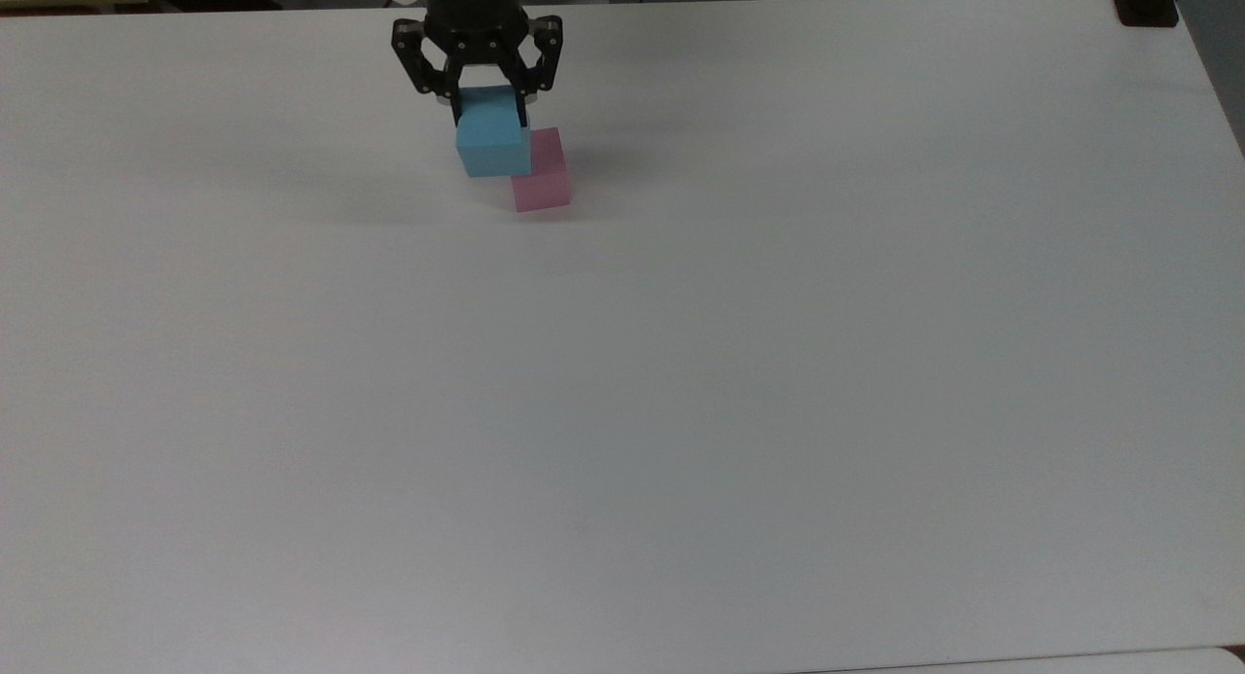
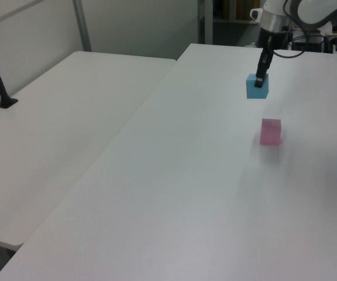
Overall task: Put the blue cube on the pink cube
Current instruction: 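Lift the light-blue cube and carry it over the pink cube, then lower the light-blue cube onto the pink cube's top face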
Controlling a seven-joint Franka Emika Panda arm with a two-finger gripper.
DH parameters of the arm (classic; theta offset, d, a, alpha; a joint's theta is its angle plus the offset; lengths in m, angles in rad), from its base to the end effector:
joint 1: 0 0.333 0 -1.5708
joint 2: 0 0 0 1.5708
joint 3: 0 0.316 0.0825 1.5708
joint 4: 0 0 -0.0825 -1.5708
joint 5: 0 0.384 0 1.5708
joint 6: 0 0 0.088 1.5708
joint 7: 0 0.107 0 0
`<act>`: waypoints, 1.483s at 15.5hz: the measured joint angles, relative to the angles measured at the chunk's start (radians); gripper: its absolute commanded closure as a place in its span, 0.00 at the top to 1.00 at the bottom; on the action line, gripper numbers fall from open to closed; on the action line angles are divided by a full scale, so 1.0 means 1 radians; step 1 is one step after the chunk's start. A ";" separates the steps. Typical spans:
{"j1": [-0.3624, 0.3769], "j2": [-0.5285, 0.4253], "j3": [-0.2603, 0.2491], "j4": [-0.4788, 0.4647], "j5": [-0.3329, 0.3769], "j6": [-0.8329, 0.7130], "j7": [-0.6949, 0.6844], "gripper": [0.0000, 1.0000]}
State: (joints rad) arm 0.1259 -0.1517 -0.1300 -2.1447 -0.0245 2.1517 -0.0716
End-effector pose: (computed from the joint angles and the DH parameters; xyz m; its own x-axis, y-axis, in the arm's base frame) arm 0.5219 -0.0053 0.4833 0.9845 0.0793 0.1563 0.0781 -0.9968 0.0140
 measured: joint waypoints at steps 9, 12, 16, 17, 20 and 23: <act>0.021 -0.033 0.001 -0.116 0.000 0.000 -0.117 0.21; 0.039 -0.033 0.001 -0.139 0.000 0.000 -0.120 0.24; 0.047 -0.032 0.001 -0.146 0.000 0.000 -0.121 0.40; 0.047 -0.032 0.001 -0.146 0.000 0.000 -0.121 0.45; 0.047 -0.032 0.001 -0.146 0.000 0.000 -0.121 0.70; 0.047 -0.029 0.001 -0.146 0.000 0.000 -0.121 1.00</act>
State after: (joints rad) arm 0.1728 -0.1807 -0.1287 -2.2911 -0.0245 2.1517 -0.1925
